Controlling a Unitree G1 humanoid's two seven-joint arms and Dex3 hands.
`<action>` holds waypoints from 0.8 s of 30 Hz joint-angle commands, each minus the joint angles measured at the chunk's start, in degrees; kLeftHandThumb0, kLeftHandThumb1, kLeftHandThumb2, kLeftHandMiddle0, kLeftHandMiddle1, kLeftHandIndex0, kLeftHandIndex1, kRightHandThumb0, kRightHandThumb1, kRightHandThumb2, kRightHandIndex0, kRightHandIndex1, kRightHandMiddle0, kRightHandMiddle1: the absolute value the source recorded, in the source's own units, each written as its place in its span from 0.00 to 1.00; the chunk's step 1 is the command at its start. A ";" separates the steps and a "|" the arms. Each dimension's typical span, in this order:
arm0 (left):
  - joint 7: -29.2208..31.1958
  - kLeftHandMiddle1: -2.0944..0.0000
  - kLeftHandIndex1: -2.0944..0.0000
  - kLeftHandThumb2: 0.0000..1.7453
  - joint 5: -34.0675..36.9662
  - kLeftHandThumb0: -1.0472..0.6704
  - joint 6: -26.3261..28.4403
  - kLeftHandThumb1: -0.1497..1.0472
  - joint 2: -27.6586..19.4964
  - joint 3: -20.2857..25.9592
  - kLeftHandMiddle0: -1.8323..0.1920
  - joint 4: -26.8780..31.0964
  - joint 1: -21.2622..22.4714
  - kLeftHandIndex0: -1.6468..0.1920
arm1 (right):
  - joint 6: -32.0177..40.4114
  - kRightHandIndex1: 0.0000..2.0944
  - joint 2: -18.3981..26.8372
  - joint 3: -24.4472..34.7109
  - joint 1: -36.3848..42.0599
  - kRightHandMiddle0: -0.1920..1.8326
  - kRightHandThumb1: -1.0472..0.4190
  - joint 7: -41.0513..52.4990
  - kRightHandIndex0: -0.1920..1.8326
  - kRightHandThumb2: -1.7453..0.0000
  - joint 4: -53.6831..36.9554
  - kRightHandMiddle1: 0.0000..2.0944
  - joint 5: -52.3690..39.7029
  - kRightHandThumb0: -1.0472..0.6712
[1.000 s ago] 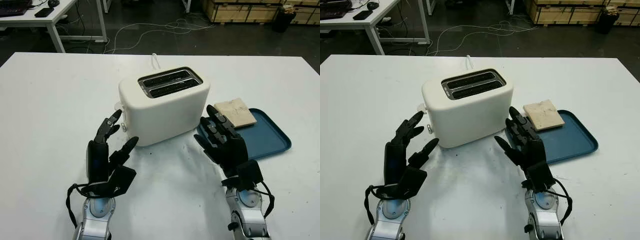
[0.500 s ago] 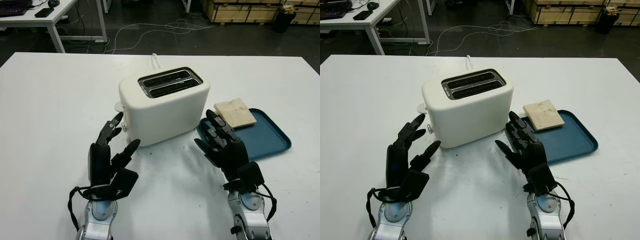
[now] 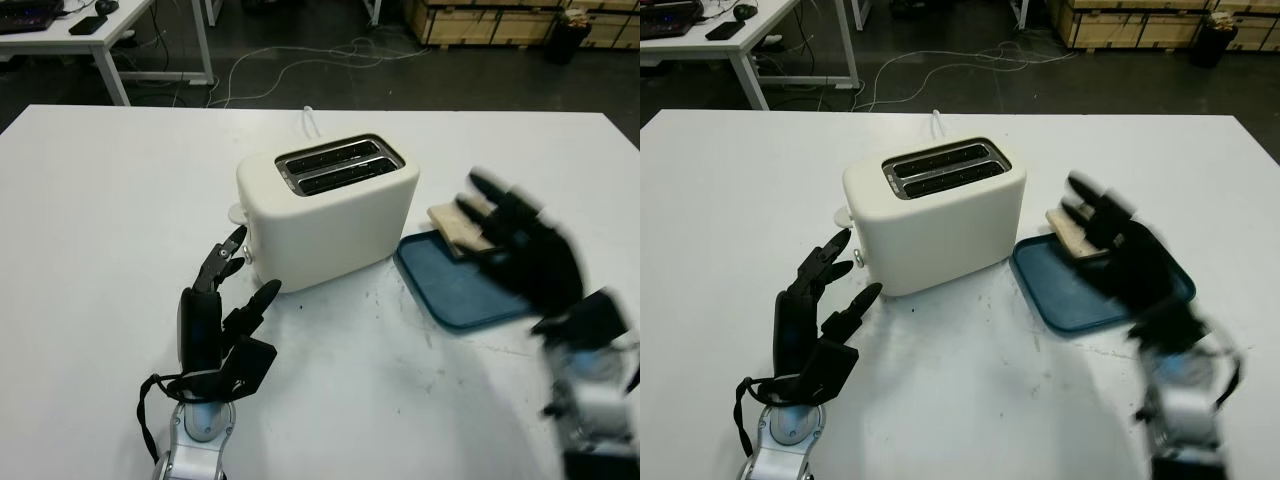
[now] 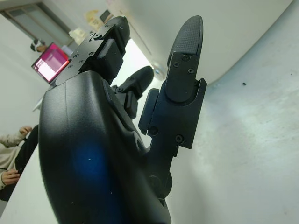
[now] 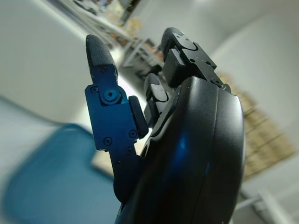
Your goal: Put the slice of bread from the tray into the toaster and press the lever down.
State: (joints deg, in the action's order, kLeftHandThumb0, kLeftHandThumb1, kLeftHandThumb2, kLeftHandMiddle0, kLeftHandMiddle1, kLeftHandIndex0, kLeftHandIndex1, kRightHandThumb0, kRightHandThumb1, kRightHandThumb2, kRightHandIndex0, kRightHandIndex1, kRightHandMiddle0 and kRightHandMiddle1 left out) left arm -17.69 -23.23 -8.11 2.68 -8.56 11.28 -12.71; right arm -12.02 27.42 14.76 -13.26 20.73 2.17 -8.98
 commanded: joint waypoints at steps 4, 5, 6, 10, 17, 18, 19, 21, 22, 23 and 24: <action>-0.34 0.62 0.96 0.09 0.23 0.28 -0.54 0.89 0.29 0.09 0.75 0.51 -0.10 0.64 | -2.26 0.02 7.32 -0.51 -9.53 0.38 0.15 3.34 0.39 1.00 9.21 0.02 3.33 0.34; -0.36 0.62 0.96 0.09 0.21 0.28 -0.51 0.89 0.28 0.14 0.75 0.48 -0.05 0.64 | -2.24 0.02 8.57 -1.01 -11.59 0.38 0.16 4.02 0.40 1.00 11.69 0.02 4.11 0.34; -0.37 0.62 0.96 0.09 0.10 0.28 -0.40 0.89 0.28 0.15 0.75 0.52 -0.03 0.63 | -2.72 0.01 9.81 -1.69 -13.84 0.38 0.16 4.35 0.40 1.00 14.49 0.01 5.48 0.34; -0.01 0.62 0.96 0.10 0.27 0.27 -0.18 0.89 0.14 0.38 0.75 0.77 0.06 0.64 | -4.17 0.01 13.26 -4.82 -24.75 0.39 0.18 6.55 0.41 1.00 28.23 0.01 9.25 0.35; 0.20 0.62 0.96 0.09 0.49 0.28 -0.12 0.89 -0.14 1.15 0.74 1.32 -0.11 0.63 | -8.57 0.02 17.03 -14.85 -47.24 0.44 0.20 7.24 0.49 1.00 54.61 0.01 21.45 0.28; 0.21 0.62 0.96 0.08 0.36 0.28 -0.11 0.89 -0.26 1.28 0.74 1.39 -0.12 0.63 | -8.87 0.02 17.24 -16.91 -50.11 0.44 0.20 6.80 0.49 1.00 57.71 0.01 23.88 0.27; 0.09 0.62 0.96 0.08 0.07 0.29 -0.10 0.89 -0.35 1.38 0.74 1.46 -0.07 0.62 | -8.66 0.02 17.22 -19.16 -53.06 0.44 0.20 6.34 0.50 1.00 60.68 0.01 26.46 0.26; 0.03 0.63 0.96 0.08 -0.11 0.29 0.07 0.89 -0.37 1.58 0.74 1.63 0.06 0.62 | -8.36 0.01 16.62 -23.08 -57.91 0.45 0.20 5.72 0.50 1.00 65.33 0.01 30.80 0.22; 0.08 0.63 0.96 0.08 -0.04 0.29 0.11 0.89 -0.39 1.69 0.74 1.67 0.12 0.62 | -7.98 0.01 16.10 -24.25 -59.56 0.45 0.20 5.69 0.50 1.00 66.90 0.01 32.01 0.20; 0.13 0.63 0.96 0.08 -0.02 0.29 0.07 0.89 -0.45 1.79 0.74 1.67 0.18 0.62 | -6.89 0.00 15.32 -25.11 -60.99 0.45 0.20 5.76 0.50 1.00 68.36 0.00 32.83 0.19; 0.16 0.63 0.96 0.08 0.05 0.29 -0.06 0.89 -0.54 1.92 0.74 1.58 0.26 0.62 | -6.33 0.00 14.61 -26.28 -61.92 0.44 0.21 5.05 0.49 1.00 69.49 0.00 33.96 0.21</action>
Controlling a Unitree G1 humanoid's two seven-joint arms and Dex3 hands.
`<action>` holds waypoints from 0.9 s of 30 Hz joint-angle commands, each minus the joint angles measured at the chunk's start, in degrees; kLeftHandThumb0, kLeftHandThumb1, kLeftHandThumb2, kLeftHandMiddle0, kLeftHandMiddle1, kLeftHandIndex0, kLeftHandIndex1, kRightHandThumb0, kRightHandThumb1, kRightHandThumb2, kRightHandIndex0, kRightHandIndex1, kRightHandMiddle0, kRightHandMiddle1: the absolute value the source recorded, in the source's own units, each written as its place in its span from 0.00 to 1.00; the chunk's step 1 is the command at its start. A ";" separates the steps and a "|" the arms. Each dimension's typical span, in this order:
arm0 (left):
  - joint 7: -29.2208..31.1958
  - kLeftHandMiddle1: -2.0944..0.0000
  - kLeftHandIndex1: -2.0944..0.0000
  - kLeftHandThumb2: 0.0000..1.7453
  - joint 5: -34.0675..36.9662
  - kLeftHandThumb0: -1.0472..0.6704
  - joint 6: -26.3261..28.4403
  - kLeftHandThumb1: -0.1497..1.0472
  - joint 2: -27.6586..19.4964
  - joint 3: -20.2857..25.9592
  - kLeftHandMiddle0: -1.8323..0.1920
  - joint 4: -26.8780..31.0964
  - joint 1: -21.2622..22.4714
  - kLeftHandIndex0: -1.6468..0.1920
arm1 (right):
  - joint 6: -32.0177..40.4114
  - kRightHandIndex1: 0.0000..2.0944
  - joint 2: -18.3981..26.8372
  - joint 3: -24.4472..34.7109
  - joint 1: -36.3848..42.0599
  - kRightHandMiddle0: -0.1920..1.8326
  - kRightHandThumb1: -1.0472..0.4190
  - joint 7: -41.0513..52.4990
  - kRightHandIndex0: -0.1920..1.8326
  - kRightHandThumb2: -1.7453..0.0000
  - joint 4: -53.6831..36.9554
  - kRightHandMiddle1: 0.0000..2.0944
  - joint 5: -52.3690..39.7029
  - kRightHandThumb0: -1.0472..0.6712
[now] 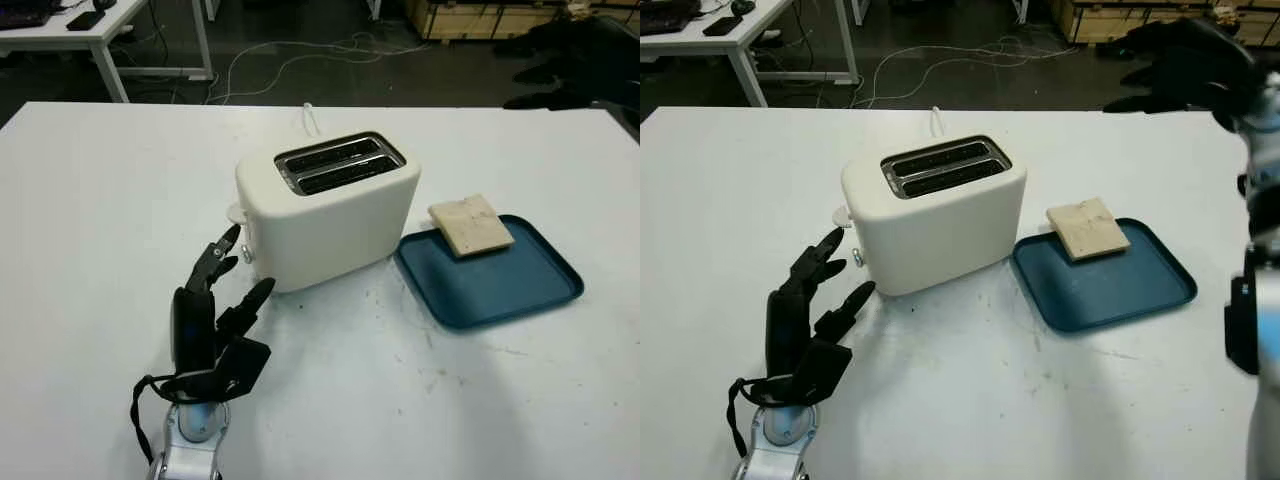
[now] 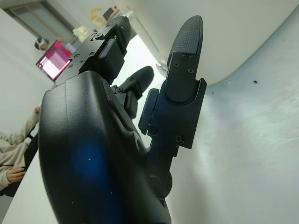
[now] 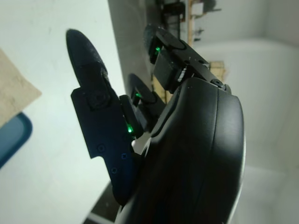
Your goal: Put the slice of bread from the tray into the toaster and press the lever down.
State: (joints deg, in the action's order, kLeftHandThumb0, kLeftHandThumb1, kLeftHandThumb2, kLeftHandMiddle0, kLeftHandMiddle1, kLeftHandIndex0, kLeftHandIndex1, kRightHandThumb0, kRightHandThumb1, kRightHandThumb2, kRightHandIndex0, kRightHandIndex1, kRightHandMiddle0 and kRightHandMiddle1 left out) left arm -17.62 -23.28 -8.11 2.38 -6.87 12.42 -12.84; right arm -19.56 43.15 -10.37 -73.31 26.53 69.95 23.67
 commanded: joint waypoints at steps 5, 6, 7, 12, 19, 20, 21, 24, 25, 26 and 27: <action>0.42 0.63 0.96 0.08 -0.28 0.30 0.21 0.89 -0.77 0.61 0.73 0.63 0.79 0.62 | 1.19 0.00 -4.07 -7.20 -4.00 0.42 0.22 -3.22 0.48 1.00 4.42 0.00 7.15 0.26; 0.47 0.63 0.97 0.08 -0.31 0.30 0.25 0.89 -0.83 0.66 0.73 0.68 0.86 0.62 | 1.12 0.01 -4.58 -8.19 -4.16 0.43 0.24 -3.74 0.49 1.00 4.64 0.01 8.13 0.26; 0.43 0.63 0.97 0.08 -0.34 0.29 0.32 0.89 -0.81 0.68 0.73 0.70 0.94 0.62 | 1.15 0.01 -5.13 -9.69 -4.31 0.44 0.25 -4.48 0.49 1.00 4.75 0.01 9.69 0.26; 0.65 0.63 0.97 0.08 -0.30 0.29 0.87 0.89 -0.82 0.75 0.72 0.81 1.37 0.61 | 5.14 0.00 -8.47 -13.70 -4.62 0.43 0.27 -5.47 0.47 1.00 5.61 0.00 13.25 0.30; 0.21 0.62 0.96 0.07 -0.39 0.28 0.14 0.89 -0.99 0.85 0.72 0.12 1.49 0.60 | 6.35 0.00 -10.52 -16.62 -3.22 0.42 0.28 -7.07 0.47 1.00 6.70 0.00 15.62 0.34; 0.26 0.62 0.96 0.07 -0.29 0.28 0.04 0.89 -1.02 0.88 0.72 0.01 1.52 0.60 | 6.45 0.00 -10.67 -16.79 -3.04 0.42 0.28 -7.30 0.47 1.00 6.81 0.00 15.82 0.33; 0.29 0.62 0.97 0.07 -0.22 0.28 -0.03 0.89 -1.03 0.91 0.72 -0.10 1.57 0.60 | 6.82 0.00 -10.88 -17.06 -2.95 0.42 0.28 -7.42 0.47 1.00 6.90 0.00 16.08 0.33; 0.42 0.62 0.97 0.08 -0.04 0.26 0.19 0.89 -0.89 0.92 0.73 -0.04 1.47 0.60 | 6.76 0.00 -11.28 -17.85 -2.25 0.40 0.29 -8.62 0.44 1.00 7.05 0.00 16.63 0.31; 0.51 0.62 0.97 0.08 0.07 0.26 0.19 0.89 -0.90 0.94 0.73 -0.03 1.44 0.61 | 6.83 0.00 -11.42 -18.25 -2.09 0.40 0.29 -9.00 0.43 1.00 7.08 0.00 16.94 0.30; 0.57 0.62 0.97 0.09 0.23 0.26 0.11 0.89 -0.92 0.97 0.73 -0.07 1.42 0.61 | 6.73 0.00 -11.52 -18.66 -1.89 0.40 0.30 -9.55 0.43 1.00 7.07 0.00 17.26 0.30; 0.57 0.62 0.97 0.09 0.26 0.26 0.07 0.89 -0.96 0.99 0.73 -0.12 1.41 0.61 | 6.66 0.00 -11.63 -19.13 -1.68 0.39 0.30 -10.12 0.43 1.00 7.09 0.00 17.63 0.29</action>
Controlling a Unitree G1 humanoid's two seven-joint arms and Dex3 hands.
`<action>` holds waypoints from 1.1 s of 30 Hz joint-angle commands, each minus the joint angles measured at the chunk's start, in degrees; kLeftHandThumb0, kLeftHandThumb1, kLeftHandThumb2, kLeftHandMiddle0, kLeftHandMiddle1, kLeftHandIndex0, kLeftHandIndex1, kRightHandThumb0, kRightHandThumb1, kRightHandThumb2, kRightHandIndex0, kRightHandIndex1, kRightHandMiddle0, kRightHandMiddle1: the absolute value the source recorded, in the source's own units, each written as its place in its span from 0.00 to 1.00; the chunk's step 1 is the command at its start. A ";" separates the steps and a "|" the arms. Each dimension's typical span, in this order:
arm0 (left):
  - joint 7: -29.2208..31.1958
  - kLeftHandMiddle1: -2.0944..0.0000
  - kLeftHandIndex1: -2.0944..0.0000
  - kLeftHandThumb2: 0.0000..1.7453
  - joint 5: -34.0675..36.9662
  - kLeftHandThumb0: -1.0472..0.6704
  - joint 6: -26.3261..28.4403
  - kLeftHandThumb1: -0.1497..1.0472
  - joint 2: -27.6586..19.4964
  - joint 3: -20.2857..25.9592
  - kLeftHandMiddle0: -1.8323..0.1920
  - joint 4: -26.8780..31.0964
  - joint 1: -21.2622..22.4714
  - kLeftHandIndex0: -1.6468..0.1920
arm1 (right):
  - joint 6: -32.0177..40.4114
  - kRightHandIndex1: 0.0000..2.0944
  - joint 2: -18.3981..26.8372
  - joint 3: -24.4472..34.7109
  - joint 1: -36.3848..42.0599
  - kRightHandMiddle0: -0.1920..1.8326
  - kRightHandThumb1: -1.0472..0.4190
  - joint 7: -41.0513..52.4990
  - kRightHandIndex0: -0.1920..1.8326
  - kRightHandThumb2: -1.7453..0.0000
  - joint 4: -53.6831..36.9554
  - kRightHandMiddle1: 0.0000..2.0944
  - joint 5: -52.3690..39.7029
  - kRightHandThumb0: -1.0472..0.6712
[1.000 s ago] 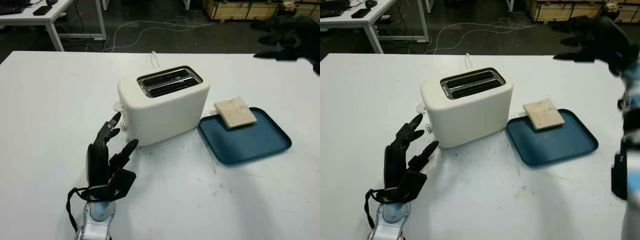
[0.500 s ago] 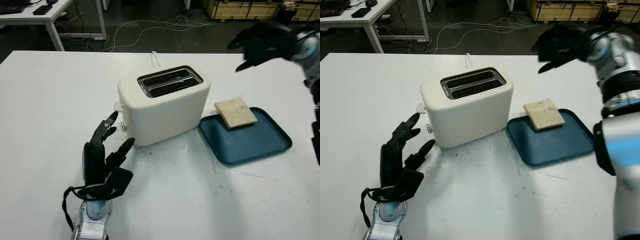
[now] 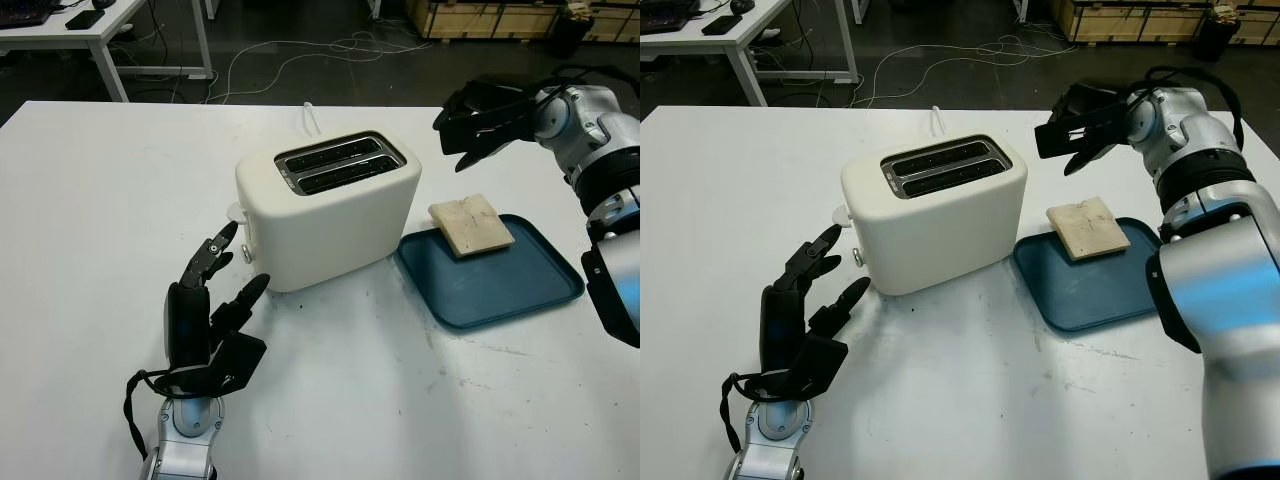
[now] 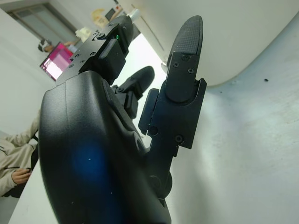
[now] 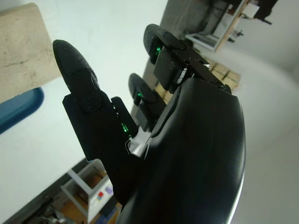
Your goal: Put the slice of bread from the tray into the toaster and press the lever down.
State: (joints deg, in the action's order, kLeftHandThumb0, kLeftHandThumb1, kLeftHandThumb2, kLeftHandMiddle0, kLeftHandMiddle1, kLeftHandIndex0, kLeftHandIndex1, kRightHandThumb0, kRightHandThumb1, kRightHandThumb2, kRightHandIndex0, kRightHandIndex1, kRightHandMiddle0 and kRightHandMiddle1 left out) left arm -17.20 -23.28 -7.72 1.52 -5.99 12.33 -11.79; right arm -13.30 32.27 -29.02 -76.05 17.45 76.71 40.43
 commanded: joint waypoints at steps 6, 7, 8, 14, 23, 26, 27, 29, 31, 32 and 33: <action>0.23 0.62 0.97 0.08 0.31 0.28 -0.86 0.89 -0.50 0.22 0.73 -0.29 0.21 0.61 | 1.17 0.00 -1.16 -4.46 2.12 0.36 0.30 -5.26 0.40 1.00 0.86 0.00 4.62 0.32; 0.28 0.62 0.97 0.08 0.32 0.28 -0.83 0.89 -0.55 0.19 0.73 -0.25 0.14 0.61 | 1.31 0.00 -1.23 -4.97 2.27 0.35 0.29 -5.66 0.39 1.00 0.98 0.00 5.08 0.32; 0.29 0.62 0.97 0.08 0.41 0.28 -0.99 0.89 -0.61 0.18 0.73 -0.29 0.06 0.61 | 1.23 0.00 -1.24 -5.35 2.48 0.35 0.29 -6.09 0.38 1.00 1.08 0.00 5.35 0.33; 0.24 0.62 0.97 0.07 1.13 0.29 -2.04 0.89 -0.69 0.17 0.74 -0.63 -0.20 0.61 | 0.16 0.00 -0.97 -6.93 4.43 0.33 0.27 -10.00 0.34 1.00 1.42 0.00 6.62 0.38; 0.02 0.61 0.98 0.08 1.45 0.28 -2.79 0.89 -1.06 0.42 0.74 -0.93 -0.70 0.61 | -0.54 0.00 -0.79 -9.70 6.89 0.32 0.25 -13.02 0.32 1.00 2.03 0.00 8.80 0.41; -0.07 0.61 0.98 0.07 1.43 0.29 -3.08 0.89 -1.15 0.45 0.74 -1.16 -0.64 0.61 | 0.43 0.00 -1.03 -9.97 7.24 0.32 0.25 -12.50 0.32 1.00 2.17 0.00 8.81 0.43; -0.08 0.61 0.98 0.07 1.33 0.29 -3.09 0.89 -1.21 0.41 0.74 -1.17 -0.65 0.61 | 0.59 0.00 -1.10 -10.27 7.30 0.32 0.25 -12.26 0.32 1.00 2.19 0.00 9.01 0.43; -0.09 0.61 0.98 0.08 1.05 0.28 -3.19 0.89 -1.37 0.32 0.74 -1.22 -0.66 0.61 | 0.57 0.00 -1.19 -10.71 7.56 0.31 0.25 -11.91 0.31 1.00 2.23 0.00 9.33 0.43; -0.06 0.61 0.98 0.08 0.86 0.28 -3.06 0.89 -1.40 0.26 0.74 -1.12 -0.72 0.61 | 0.90 0.00 -1.46 -11.24 7.95 0.31 0.25 -11.66 0.31 1.00 2.38 0.00 9.87 0.42; -0.01 0.61 0.98 0.08 1.07 0.28 -3.00 0.89 -1.26 0.26 0.74 -1.05 -0.78 0.61 | 1.36 0.00 -1.71 -11.28 8.01 0.31 0.24 -10.83 0.31 1.00 2.46 0.00 9.83 0.42; 0.02 0.61 0.98 0.08 1.27 0.28 -2.99 0.89 -1.13 0.26 0.74 -1.01 -0.83 0.61 | 1.49 0.00 -1.88 -11.15 8.12 0.30 0.24 -10.22 0.30 1.00 2.50 0.00 9.61 0.42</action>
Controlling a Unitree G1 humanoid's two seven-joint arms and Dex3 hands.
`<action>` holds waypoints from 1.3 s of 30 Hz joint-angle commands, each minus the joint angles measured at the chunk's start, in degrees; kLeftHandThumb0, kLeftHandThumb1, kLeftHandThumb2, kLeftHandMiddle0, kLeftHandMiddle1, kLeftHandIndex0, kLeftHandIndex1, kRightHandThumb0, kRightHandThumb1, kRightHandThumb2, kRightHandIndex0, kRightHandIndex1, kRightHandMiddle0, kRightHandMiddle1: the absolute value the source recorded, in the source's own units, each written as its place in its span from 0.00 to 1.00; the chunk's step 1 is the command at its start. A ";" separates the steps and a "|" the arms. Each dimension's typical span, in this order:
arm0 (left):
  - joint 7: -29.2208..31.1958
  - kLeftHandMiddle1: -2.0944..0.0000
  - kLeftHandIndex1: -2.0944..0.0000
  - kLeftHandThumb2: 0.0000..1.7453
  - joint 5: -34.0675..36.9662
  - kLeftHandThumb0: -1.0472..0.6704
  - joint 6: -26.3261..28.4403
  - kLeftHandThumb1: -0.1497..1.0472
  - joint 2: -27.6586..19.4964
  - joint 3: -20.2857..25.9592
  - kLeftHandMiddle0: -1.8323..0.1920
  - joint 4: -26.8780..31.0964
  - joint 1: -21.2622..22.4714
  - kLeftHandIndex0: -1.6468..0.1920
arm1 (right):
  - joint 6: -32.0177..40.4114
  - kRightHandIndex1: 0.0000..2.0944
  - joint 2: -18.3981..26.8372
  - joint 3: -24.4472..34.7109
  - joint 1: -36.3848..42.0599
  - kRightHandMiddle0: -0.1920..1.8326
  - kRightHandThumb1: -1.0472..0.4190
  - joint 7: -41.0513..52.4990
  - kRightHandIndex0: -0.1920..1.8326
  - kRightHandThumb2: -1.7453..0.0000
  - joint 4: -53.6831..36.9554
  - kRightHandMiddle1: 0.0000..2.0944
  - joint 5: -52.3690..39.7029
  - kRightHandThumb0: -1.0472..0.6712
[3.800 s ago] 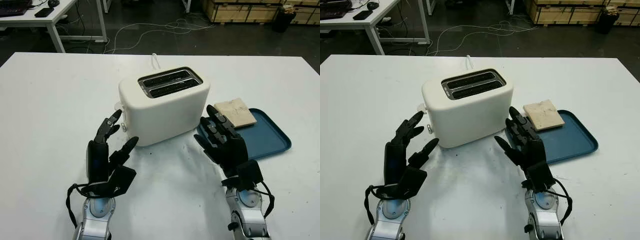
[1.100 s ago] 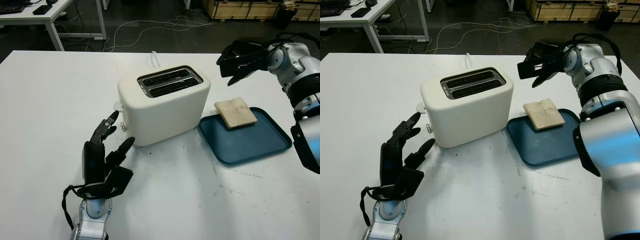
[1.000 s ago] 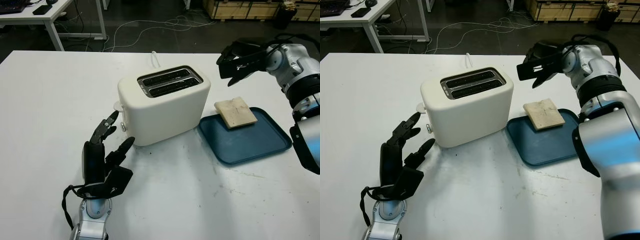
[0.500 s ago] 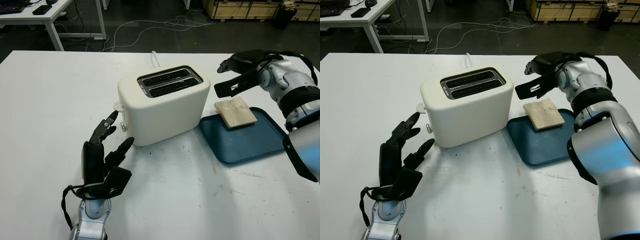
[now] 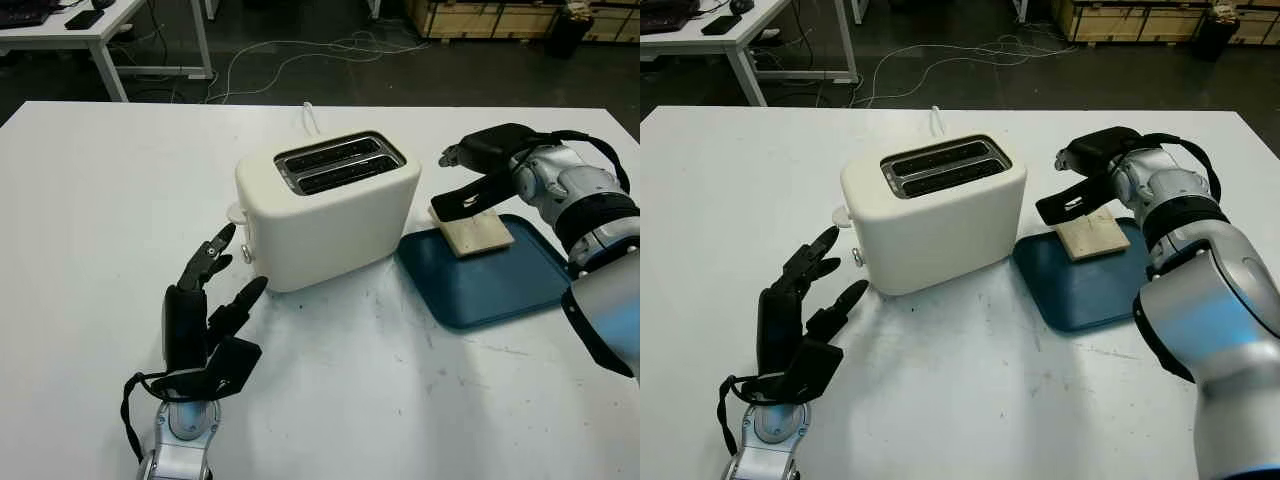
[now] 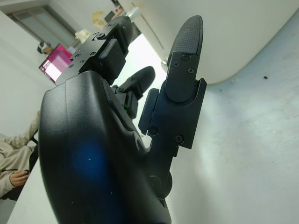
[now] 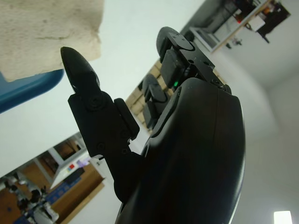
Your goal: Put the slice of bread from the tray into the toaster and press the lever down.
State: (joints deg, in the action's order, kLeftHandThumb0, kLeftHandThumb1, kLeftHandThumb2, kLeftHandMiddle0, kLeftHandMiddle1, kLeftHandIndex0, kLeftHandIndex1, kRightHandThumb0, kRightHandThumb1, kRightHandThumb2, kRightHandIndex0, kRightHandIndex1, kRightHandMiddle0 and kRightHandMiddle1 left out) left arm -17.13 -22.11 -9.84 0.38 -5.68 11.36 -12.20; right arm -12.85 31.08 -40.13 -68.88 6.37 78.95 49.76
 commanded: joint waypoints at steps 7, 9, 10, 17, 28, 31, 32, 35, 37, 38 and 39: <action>-0.24 0.61 0.98 0.08 0.01 0.29 -0.85 0.89 0.26 -0.22 0.74 0.14 -0.57 0.60 | 0.52 0.01 -1.12 0.22 2.24 0.31 0.26 1.55 0.31 1.00 0.25 0.00 -0.04 0.39; -0.34 0.61 0.98 0.07 0.05 0.29 -0.95 0.89 0.36 -0.23 0.74 0.00 -0.64 0.60 | 0.91 0.00 -1.40 0.23 2.37 0.30 0.24 2.39 0.29 0.99 0.31 0.00 -0.07 0.38; -0.40 0.61 0.98 0.08 0.06 0.29 -1.10 0.89 0.37 -0.24 0.74 -0.12 -0.67 0.60 | 0.85 0.00 -1.47 0.27 2.42 0.30 0.24 2.66 0.28 0.99 0.29 0.00 -0.12 0.37; -0.20 0.60 0.98 0.09 0.13 0.27 -1.40 0.89 0.29 -0.35 0.74 -0.33 -0.95 0.60 | 0.08 0.00 -2.06 -0.05 3.04 0.29 0.24 1.85 0.28 1.00 0.08 0.00 0.18 0.35; -0.02 0.60 0.98 0.08 0.89 0.27 -1.10 0.89 1.04 -0.57 0.74 0.14 -1.66 0.60 | -0.93 0.01 -2.12 -2.01 4.24 0.32 0.25 -4.76 0.32 1.00 0.13 0.01 2.38 0.38; -0.06 0.60 0.98 0.08 0.95 0.28 -1.21 0.89 1.17 -0.67 0.74 0.16 -1.81 0.60 | -1.57 0.01 -2.04 -3.64 4.55 0.32 0.25 -6.03 0.32 1.00 0.31 0.00 3.89 0.37; -0.22 0.60 0.98 0.08 0.67 0.27 -1.29 0.89 1.07 -0.70 0.74 0.08 -1.83 0.60 | -1.78 0.01 -2.05 -4.02 4.62 0.32 0.25 -6.37 0.33 1.00 0.35 0.00 4.24 0.36; -0.28 0.59 0.98 0.08 0.45 0.27 -1.05 0.89 1.06 -0.78 0.74 0.24 -2.09 0.60 | -2.23 0.01 -2.20 -4.62 4.93 0.33 0.25 -7.07 0.33 1.00 0.42 0.00 4.47 0.36; -0.08 0.59 0.98 0.08 0.45 0.27 -0.68 0.89 1.06 -0.84 0.74 0.62 -2.28 0.60 | -2.35 0.00 -2.34 -5.00 5.15 0.33 0.25 -7.07 0.33 1.00 0.54 0.00 4.52 0.37; -0.16 0.59 0.98 0.08 0.27 0.27 -0.68 0.89 1.01 -0.86 0.74 0.66 -2.33 0.60 | -2.57 0.01 -2.32 -5.46 5.29 0.34 0.26 -7.65 0.34 1.00 0.53 0.01 4.87 0.37; -0.27 0.59 0.98 0.08 0.12 0.27 -0.73 0.89 1.02 -0.87 0.74 0.64 -2.36 0.60 | -2.76 0.01 -2.30 -5.85 5.40 0.34 0.26 -8.14 0.34 1.00 0.52 0.01 5.08 0.36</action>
State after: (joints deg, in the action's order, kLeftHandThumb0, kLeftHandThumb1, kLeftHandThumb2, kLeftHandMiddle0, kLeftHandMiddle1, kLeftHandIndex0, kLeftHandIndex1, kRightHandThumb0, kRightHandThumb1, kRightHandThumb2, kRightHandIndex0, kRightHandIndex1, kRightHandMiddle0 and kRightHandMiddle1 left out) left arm -17.16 -21.46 -10.28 1.31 -6.33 11.31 -14.17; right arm -14.53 29.12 -45.62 -64.48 -0.80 79.04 53.64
